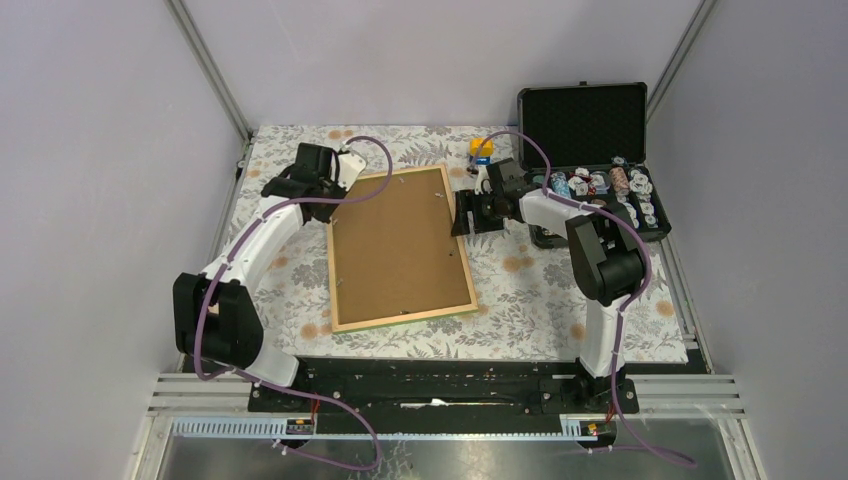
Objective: Take the photo out of the frame
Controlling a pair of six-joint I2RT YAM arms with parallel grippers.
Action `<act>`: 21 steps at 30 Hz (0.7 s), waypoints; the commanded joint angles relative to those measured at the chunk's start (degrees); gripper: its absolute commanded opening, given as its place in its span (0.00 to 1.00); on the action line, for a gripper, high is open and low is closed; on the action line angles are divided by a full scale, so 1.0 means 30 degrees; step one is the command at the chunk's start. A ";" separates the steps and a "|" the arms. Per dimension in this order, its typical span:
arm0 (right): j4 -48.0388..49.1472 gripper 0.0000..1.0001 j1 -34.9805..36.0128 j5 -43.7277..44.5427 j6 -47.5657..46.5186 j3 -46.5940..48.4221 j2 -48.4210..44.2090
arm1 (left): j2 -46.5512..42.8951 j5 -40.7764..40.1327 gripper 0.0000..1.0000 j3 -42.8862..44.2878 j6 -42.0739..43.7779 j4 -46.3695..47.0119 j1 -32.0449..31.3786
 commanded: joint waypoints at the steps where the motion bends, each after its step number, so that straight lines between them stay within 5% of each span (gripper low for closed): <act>1: 0.0408 0.77 -0.0073 -0.0598 0.0196 -0.0233 0.0267 | -0.0729 -0.0625 0.00 -0.0187 0.1021 0.0270 0.0018; 21: 0.0535 0.69 -0.0066 -0.0477 0.0556 -0.0494 0.0847 | 0.2303 -0.2403 0.00 0.0671 0.2241 0.0652 -0.1026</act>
